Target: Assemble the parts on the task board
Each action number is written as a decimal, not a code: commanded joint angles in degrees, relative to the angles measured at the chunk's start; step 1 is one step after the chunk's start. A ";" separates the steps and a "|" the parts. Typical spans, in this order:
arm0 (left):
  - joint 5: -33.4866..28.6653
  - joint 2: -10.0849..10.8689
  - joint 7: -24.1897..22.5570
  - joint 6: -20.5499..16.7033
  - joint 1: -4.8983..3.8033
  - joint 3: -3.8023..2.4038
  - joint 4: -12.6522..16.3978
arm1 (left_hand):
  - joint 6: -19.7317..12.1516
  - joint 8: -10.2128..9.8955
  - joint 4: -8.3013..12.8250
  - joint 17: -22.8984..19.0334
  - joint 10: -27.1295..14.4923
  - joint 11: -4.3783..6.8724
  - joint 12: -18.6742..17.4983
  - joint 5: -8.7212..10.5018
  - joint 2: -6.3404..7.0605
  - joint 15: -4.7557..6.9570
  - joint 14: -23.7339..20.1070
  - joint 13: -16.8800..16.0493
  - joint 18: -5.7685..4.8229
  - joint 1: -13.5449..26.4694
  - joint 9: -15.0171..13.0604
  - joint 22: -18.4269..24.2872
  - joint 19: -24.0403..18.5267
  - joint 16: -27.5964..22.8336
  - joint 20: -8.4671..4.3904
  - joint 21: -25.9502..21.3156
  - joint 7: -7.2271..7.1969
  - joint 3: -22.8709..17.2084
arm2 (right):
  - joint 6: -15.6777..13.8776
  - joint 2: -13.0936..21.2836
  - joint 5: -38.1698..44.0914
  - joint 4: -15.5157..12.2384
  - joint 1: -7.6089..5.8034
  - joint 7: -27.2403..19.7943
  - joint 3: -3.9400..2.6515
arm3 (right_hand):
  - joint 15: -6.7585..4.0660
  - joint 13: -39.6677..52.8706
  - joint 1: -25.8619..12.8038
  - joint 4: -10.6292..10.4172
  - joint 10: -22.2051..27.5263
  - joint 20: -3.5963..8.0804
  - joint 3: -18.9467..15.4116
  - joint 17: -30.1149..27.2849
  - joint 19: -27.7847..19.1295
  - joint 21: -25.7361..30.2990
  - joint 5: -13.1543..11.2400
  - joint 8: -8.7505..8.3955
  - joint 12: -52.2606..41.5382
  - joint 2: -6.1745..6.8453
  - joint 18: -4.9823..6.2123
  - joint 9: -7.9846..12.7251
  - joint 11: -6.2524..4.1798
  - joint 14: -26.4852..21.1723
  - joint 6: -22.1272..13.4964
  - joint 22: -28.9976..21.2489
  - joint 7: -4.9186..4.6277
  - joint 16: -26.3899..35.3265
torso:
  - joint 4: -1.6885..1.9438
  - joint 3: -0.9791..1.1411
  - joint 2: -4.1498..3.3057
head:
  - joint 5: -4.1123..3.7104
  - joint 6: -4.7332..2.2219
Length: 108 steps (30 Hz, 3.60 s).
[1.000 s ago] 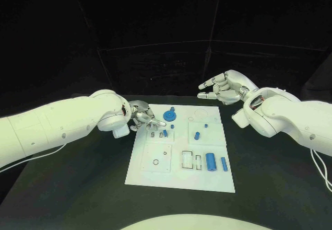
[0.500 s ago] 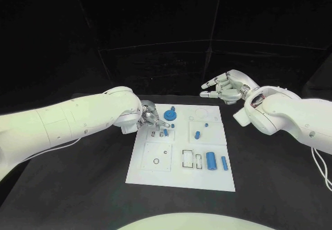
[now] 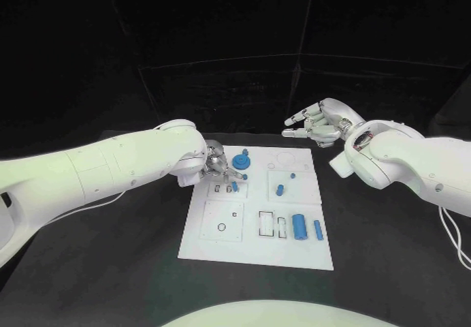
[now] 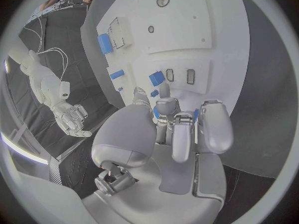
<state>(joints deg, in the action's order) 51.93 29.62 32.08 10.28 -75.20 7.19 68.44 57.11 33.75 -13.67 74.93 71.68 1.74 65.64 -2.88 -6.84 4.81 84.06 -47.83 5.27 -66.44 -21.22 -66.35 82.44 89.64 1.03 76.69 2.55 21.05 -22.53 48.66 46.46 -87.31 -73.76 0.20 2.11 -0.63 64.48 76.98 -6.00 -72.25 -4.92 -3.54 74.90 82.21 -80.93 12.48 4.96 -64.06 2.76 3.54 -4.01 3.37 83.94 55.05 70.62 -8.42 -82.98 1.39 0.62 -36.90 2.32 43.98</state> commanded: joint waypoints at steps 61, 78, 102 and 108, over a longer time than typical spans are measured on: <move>2.04 -5.36 1.24 6.73 0.21 0.17 -5.31 | -2.72 3.05 2.63 15.06 -0.15 -0.19 0.76 -0.13 -0.48 0.29 5.94 -1.03 -1.03 -3.49 -3.26 -0.90 -0.14 0.35 0.11 0.82 -0.04 -3.49 | 1.07 -1.40 0.79 0.77 -0.14 0.39 -0.04 | -0.39 -1.20 0.46 0.20 1.03 -0.06 -0.96 1.77 -0.41 0.56 2.04 0.19 1.05 -1.17 0.41 0.10 0.09 3.05 0.19 -0.44 -0.08 0.47 | 0.01 0.03 -0.04 | -0.06 1.33; 2.00 -5.25 -0.19 5.99 0.24 0.18 -5.09 | -4.16 3.42 8.28 14.89 -0.99 0.14 -0.05 -0.18 -1.88 0.54 5.90 -0.46 -0.92 -10.45 -4.30 -0.70 -0.51 0.26 -0.06 0.64 -0.36 -9.36 | 1.49 -1.81 0.79 1.16 -0.13 0.50 -0.03 | -0.40 -1.12 0.49 0.21 0.94 -0.05 -1.03 1.84 -0.39 0.56 2.26 0.18 0.93 -1.24 0.40 0.10 0.09 3.07 0.19 -0.41 -0.08 0.45 | -0.01 0.03 -0.07 | 0.00 1.53; 0.27 -0.27 -3.58 -1.66 0.18 0.19 0.81 | -5.95 4.71 19.14 14.68 -0.17 -0.38 -3.17 -13.64 12.64 0.12 5.85 1.57 -0.86 1.14 -7.54 -1.23 -0.73 0.16 0.31 0.44 0.55 -60.07 | 1.75 -1.81 0.79 1.41 -0.13 0.47 -0.02 | -0.40 -1.11 0.41 0.18 0.84 -0.03 -1.31 1.75 -0.38 0.60 2.82 0.18 0.82 -1.34 0.40 0.10 0.09 3.07 0.18 -0.44 -0.08 0.54 | 0.10 0.08 -0.06 | 0.18 1.89; 0.01 0.77 -3.85 -4.78 0.19 0.23 2.35 | -5.68 5.79 19.51 15.06 0.94 -0.12 -2.20 -17.48 13.91 0.34 5.94 0.26 -0.99 2.57 -8.48 -2.00 -0.41 0.35 0.11 0.87 0.30 -61.91 | 1.76 -1.82 0.79 1.50 -0.13 0.48 -0.02 | -0.40 -1.14 0.34 0.15 0.84 -0.03 -1.38 1.76 -0.39 0.63 2.91 0.18 0.82 -1.36 0.41 0.10 0.09 3.08 0.18 -0.49 -0.08 0.54 | 0.07 0.10 -0.04 | 0.43 2.05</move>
<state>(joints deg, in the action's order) 52.64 30.30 29.39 9.23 -74.92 7.44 70.45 51.43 39.29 -4.82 74.91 71.93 1.32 63.25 -20.02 7.16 4.79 84.06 -47.43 5.28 -64.43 -29.65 -68.29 81.56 89.64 1.07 77.33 3.13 -29.82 -21.10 46.85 47.12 -85.77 -73.76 0.88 2.13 -0.62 63.36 77.44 -5.82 -71.75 -4.92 -4.62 74.90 82.22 -80.49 15.18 4.95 -63.17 1.85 3.55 -3.99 3.48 83.94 55.05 70.18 -8.42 -82.67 1.51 0.71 -36.92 2.63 45.94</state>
